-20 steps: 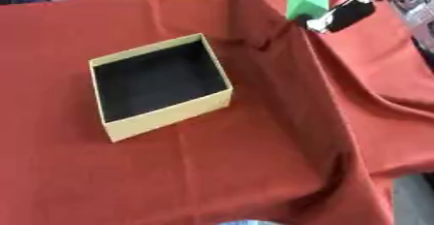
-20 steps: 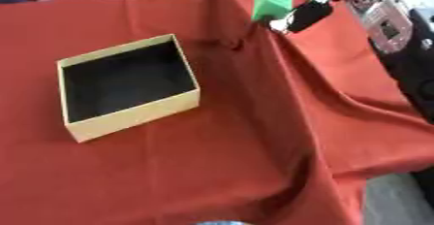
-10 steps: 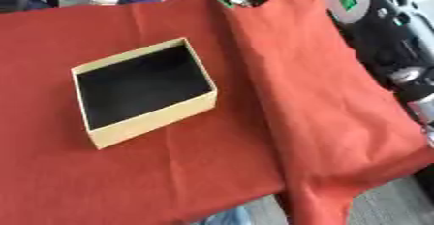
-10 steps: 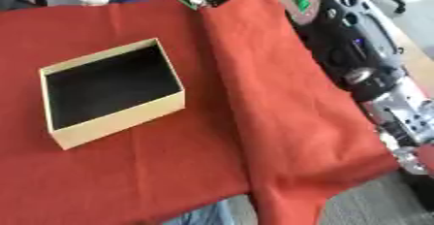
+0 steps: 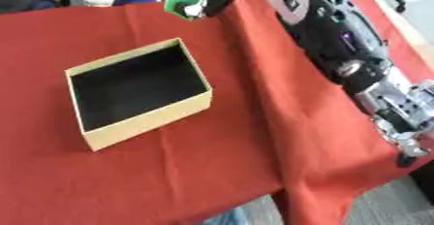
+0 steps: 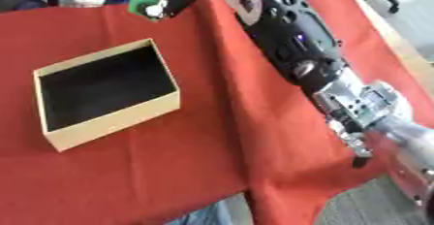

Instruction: Pick up objects on the table and place them in the box.

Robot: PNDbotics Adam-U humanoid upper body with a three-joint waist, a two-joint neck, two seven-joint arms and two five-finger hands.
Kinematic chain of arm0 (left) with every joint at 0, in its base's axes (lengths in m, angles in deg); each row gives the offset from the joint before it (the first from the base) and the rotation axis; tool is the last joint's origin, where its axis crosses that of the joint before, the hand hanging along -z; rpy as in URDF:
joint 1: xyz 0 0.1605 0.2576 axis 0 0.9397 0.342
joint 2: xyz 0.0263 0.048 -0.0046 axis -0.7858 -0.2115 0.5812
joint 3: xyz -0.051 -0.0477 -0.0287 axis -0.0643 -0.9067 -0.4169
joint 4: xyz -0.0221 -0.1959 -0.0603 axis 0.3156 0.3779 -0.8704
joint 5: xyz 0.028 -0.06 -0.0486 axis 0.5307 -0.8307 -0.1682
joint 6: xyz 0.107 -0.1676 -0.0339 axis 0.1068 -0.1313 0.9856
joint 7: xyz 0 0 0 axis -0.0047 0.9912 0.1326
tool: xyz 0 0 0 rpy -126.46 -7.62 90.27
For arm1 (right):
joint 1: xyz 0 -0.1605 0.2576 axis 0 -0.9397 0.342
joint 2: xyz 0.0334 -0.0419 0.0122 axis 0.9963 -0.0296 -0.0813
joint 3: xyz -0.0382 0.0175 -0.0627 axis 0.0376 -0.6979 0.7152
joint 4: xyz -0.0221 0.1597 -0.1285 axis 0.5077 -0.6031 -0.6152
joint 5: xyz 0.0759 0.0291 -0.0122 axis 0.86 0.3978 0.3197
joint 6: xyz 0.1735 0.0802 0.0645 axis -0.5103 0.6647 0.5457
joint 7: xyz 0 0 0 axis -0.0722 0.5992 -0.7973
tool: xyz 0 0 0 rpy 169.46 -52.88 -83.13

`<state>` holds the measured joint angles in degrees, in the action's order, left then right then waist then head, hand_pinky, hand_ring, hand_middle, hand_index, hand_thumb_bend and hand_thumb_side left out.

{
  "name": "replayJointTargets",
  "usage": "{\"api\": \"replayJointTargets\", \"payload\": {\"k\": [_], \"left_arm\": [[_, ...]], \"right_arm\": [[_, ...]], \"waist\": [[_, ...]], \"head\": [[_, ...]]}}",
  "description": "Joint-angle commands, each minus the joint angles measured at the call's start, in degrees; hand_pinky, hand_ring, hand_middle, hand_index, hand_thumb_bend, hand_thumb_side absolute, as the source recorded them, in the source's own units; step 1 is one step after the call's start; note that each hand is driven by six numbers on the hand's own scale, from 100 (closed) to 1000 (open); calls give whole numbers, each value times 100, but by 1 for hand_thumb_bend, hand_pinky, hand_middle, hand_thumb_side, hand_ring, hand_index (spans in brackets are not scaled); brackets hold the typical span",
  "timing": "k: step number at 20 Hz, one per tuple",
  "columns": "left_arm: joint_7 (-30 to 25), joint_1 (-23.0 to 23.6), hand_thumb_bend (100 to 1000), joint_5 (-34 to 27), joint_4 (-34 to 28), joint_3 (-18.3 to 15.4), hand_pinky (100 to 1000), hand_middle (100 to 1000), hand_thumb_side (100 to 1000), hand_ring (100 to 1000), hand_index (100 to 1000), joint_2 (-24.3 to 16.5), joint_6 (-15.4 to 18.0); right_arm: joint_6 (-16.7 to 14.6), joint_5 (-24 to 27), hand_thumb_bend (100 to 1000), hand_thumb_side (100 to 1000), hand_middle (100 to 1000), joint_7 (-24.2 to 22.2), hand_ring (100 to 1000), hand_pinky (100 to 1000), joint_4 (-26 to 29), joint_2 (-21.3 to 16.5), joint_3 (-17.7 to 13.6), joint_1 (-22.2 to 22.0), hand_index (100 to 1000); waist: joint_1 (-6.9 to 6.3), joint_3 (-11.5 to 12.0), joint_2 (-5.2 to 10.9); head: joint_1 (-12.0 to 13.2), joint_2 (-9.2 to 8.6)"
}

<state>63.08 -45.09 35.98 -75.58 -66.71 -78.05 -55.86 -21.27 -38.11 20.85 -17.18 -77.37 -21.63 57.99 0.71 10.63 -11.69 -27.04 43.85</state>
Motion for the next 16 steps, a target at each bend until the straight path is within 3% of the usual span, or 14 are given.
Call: {"api": "replayJointTargets", "payload": {"k": [1,9,11,13,14,16], "left_arm": [[13,-50,100,31,-112,-67,517,225,493,273,503,-86,-5],[19,-53,100,38,-112,-80,518,225,496,271,502,-72,-23],[18,-52,100,40,-112,-82,518,224,497,271,502,-70,-27],[19,-49,100,43,-112,-84,518,224,498,271,502,-67,-34],[18,-48,100,44,-112,-84,518,224,498,270,502,-66,-37],[14,-48,100,48,-112,-82,518,224,498,270,502,-63,-40]], "right_arm": [[-89,-139,100,608,457,-74,660,710,-189,115,48,176,660],[-423,-526,100,600,486,-396,684,725,-333,692,412,164,686],[-545,-549,100,603,521,-493,700,734,-228,780,506,140,707],[-670,-565,100,663,606,-576,731,752,-89,833,583,116,785],[-730,-597,168,713,729,-610,762,770,-12,847,615,106,899],[-847,-713,351,750,841,-656,793,788,133,868,667,77,1000]], "waist": [[-12,21,85],[7,21,78],[17,14,77],[26,4,79],[28,-1,77],[29,-12,76]], "head": [[-53,27],[-68,27],[-62,27],[-50,27],[-43,27],[-32,27]]}}
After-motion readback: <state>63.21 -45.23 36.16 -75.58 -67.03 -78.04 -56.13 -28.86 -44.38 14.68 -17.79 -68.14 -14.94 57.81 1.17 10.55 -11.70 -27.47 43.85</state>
